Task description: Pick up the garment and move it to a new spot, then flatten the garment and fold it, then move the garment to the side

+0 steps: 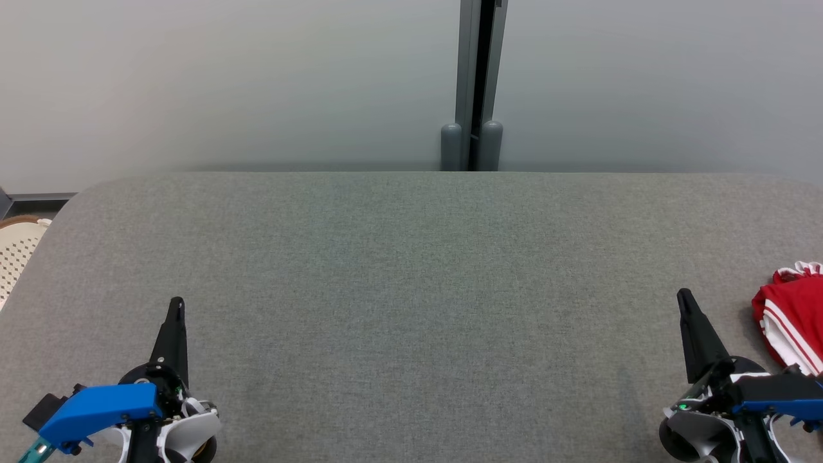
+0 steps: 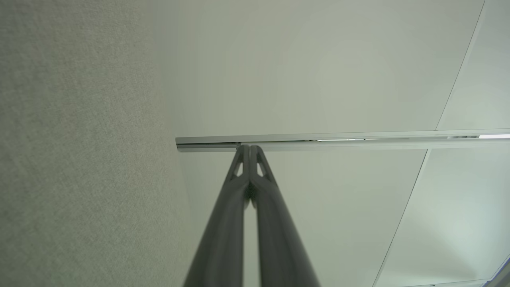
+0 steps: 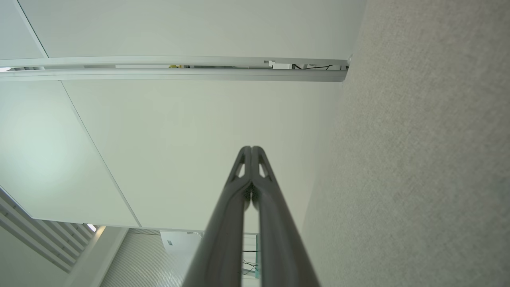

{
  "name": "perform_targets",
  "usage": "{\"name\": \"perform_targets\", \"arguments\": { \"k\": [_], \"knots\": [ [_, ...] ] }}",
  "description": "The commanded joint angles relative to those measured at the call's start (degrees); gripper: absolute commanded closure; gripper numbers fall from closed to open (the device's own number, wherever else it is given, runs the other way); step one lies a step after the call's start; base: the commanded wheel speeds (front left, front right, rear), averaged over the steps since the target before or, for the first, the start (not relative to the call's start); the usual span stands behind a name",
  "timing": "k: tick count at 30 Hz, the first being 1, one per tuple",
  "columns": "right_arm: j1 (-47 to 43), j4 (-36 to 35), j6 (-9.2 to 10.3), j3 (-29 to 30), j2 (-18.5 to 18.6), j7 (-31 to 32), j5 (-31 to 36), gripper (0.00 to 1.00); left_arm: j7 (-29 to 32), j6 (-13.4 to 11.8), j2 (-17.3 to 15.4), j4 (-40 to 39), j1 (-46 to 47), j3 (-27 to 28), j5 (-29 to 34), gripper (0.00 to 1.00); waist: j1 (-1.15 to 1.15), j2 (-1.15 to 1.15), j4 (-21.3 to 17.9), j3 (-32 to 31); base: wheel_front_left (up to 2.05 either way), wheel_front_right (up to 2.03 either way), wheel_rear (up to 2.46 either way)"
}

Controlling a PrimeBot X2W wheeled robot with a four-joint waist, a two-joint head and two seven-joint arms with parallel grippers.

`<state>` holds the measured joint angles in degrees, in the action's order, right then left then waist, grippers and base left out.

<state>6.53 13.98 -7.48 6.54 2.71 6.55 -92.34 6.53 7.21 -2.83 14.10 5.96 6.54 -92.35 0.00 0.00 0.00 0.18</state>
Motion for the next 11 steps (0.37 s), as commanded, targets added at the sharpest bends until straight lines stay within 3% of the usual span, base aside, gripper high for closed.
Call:
{"name": "perform_targets", "arguments": {
  "k": [1, 11],
  "knots": [
    [-0.7, -0.2, -0.02, 0.1, 0.3, 0.2, -0.2, 1.00, 0.2, 0.6, -0.1, -0.3, 0.6, 0.1, -0.1, 1.00, 0.00, 0.00, 0.0, 0.0, 0.00, 0.00, 0.00],
    [-0.7, -0.2, -0.02, 0.1, 0.3, 0.2, -0.2, 1.00, 0.2, 0.6, -0.1, -0.3, 0.6, 0.1, -0.1, 1.00, 0.00, 0.00, 0.0, 0.0, 0.00, 0.00, 0.00]
  ]
}}
